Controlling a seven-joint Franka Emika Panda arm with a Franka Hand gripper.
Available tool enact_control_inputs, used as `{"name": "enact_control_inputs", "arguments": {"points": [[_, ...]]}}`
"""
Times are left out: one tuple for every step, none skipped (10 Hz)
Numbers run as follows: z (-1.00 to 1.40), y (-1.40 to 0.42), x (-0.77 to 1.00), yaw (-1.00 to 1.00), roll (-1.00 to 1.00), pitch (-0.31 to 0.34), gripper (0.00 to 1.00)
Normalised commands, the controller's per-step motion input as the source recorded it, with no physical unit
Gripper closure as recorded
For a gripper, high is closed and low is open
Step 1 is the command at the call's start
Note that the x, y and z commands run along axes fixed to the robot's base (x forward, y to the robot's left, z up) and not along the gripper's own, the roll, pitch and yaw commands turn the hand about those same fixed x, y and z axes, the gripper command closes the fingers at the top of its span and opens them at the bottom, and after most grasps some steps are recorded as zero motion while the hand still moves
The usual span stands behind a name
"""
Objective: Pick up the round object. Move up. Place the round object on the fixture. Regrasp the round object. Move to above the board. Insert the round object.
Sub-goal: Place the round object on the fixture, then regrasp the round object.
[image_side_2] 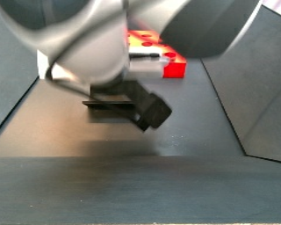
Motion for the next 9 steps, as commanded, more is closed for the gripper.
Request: {"name": "enact_control_inputs", "arguments": {"points": [[-0.91, 0.11, 0.18, -0.10, -0.19, 0.030, 1.00], [-0.73, 0.09, 0.15, -0.10, -0.18, 0.028, 1.00], [-0.56, 0.08, 0.13, -0.10, -0.17, 0.026, 1.00], [-0.54, 0.07, 0.10, -0.08, -0.12, 0.015, 1.00], [-0.17, -0.50, 0.00, 0.00, 0.00, 0.000, 1.00], [0.00, 0.00, 0.00, 0.00, 0.00, 0.000, 0.00], [1.00, 0.00, 0.00, 0.02, -0.08, 0.044, 0.00], [1.00, 0.00, 0.00, 0.03, -0.08, 0.046, 0.00], [1.00, 0.00, -0.02, 0.02, -0.03, 0.058, 0.00]]}}
